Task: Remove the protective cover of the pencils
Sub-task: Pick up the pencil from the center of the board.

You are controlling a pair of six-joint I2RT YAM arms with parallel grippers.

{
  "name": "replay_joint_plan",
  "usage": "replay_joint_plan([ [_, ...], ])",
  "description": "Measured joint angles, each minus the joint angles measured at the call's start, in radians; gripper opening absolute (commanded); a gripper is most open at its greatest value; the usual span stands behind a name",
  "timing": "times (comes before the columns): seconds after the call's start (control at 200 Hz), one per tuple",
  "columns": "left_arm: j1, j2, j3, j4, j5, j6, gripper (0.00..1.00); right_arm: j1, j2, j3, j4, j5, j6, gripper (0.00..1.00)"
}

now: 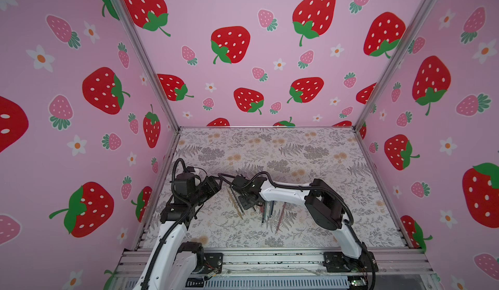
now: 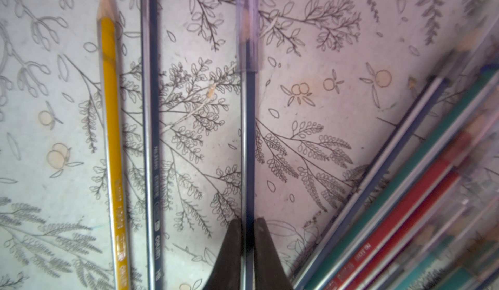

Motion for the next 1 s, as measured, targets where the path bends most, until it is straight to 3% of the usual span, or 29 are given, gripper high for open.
replay_joint_plan([
  [0.405,-0.001,-0.097,-0.061,0.03,-0.02,-0.005,0.85,-0.001,-0.038,-0.067,0.079,0.002,-0.005,0.03],
  [0.67,-0.001,-0.102,-0.119,0.125,0.081,-0.013,0.84,-0.005,-0.129,-0.2,0.158,0.008,-0.014,0.0],
  [1.001,-0.017,-0.043,-0.129,0.214,0.129,-0.031,0.79,-0.002,-0.233,-0.263,0.267,0.007,-0.032,0.0],
])
